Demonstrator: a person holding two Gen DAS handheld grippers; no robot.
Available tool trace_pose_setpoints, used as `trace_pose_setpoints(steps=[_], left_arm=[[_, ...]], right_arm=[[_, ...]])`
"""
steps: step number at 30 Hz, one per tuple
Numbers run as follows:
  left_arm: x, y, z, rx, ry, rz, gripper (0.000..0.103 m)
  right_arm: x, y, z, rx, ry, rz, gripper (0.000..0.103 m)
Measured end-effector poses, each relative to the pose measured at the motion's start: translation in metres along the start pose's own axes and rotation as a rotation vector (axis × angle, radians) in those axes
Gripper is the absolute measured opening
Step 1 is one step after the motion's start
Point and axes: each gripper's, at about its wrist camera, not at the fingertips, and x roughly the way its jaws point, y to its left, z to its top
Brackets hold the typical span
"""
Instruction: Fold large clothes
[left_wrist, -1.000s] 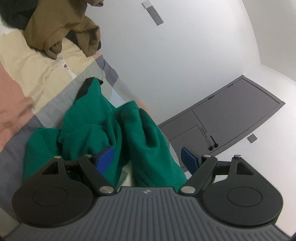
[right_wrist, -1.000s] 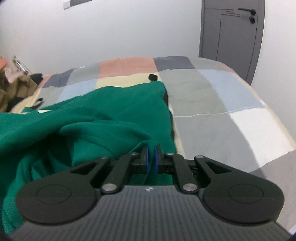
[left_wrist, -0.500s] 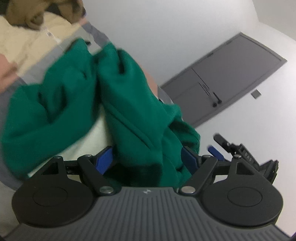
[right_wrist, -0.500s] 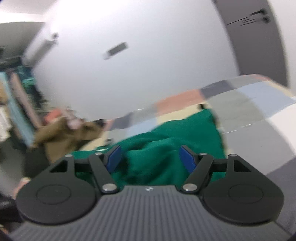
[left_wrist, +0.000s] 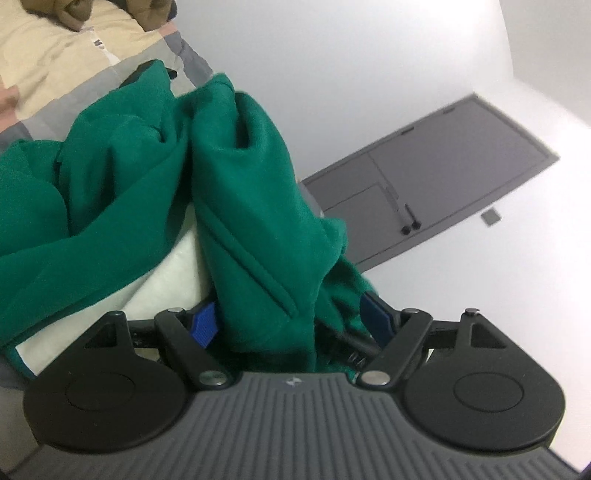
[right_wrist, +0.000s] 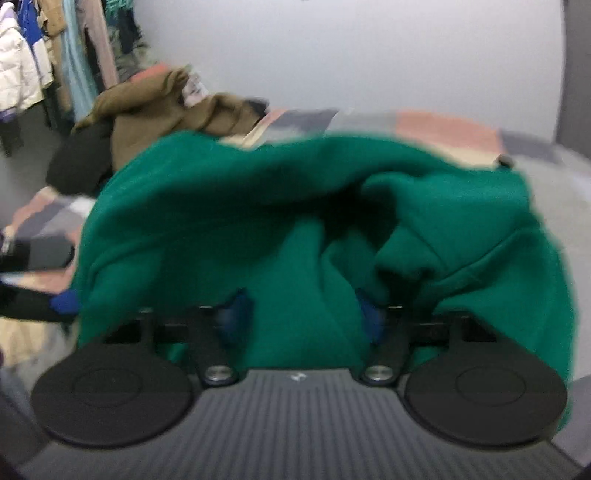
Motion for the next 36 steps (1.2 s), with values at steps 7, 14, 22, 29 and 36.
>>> trace_pose_setpoints(steps=[7, 14, 22, 29, 36], left_arm=[[-0.021, 0.008, 0.008, -0.114, -0.044, -0.083, 0.082], [-0.032, 0.013, 0.015, -0.204, -0.039, -0.174, 0.082], [-0.028, 0.011, 0.012, -0.179, 0.015, -0.077, 0.082], [-0.018, 0.007, 0.014, -0.134, 0.031, -0.032, 0.082], [-0.019, 0.012, 0.011, -0.149, 0.021, -0.045, 0.082]], right_arm=[[-0.060, 0.024, -0.006, -0.022, -0.084, 0.035, 0.015], [-0.130, 0.061, -0.023, -0.071, -0.143, 0.085, 0.014], [-0.131, 0.120, -0.065, -0.169, -0.044, 0.222, 0.014], [-0.123, 0.077, -0.053, 0.149, -0.060, 0.183, 0.085], [-0.093, 0.035, -0.040, 0.549, -0.019, 0.200, 0.087]])
